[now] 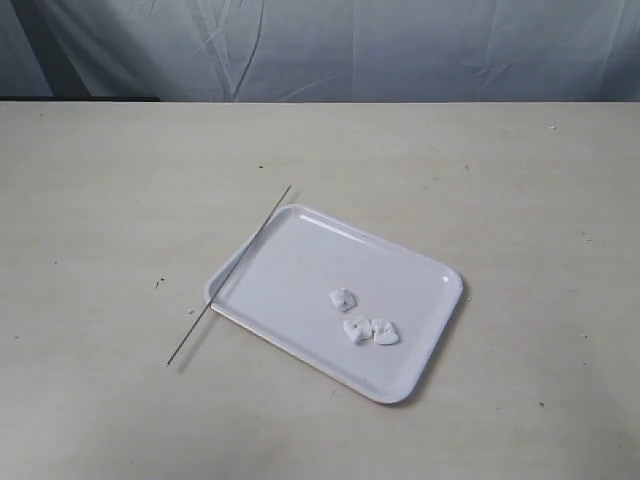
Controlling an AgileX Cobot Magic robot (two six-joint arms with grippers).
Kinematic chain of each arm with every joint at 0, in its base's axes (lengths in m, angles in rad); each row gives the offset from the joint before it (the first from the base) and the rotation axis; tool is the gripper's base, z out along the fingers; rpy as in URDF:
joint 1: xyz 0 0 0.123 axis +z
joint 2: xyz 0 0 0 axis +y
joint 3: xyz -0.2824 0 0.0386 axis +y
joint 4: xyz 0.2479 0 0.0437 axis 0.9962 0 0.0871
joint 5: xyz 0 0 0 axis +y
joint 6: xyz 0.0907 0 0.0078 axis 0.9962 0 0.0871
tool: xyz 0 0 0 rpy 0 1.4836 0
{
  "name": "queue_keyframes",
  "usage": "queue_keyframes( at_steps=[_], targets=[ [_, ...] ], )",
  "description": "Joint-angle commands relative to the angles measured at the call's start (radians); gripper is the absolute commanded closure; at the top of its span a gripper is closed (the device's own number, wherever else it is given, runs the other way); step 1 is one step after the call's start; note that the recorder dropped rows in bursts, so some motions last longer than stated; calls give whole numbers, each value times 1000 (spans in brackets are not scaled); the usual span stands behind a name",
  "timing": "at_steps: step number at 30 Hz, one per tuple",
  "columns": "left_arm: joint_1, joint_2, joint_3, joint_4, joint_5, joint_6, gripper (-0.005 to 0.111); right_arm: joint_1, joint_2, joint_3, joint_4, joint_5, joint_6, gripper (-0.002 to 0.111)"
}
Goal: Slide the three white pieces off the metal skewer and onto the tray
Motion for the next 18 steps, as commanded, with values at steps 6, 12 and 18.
queue_keyframes(
  at_steps=[6, 12, 18],
  targets=[
    [-3, -4, 5, -151, -92, 1, 78, 5, -11, 4, 39, 68, -1, 109],
    [-3, -4, 5, -28, -146, 1, 78, 3, -11, 4, 107, 4, 38, 109],
    [-3, -4, 5, -194, -83, 1, 78, 5, -11, 4, -301, 38, 770, 109]
  ],
)
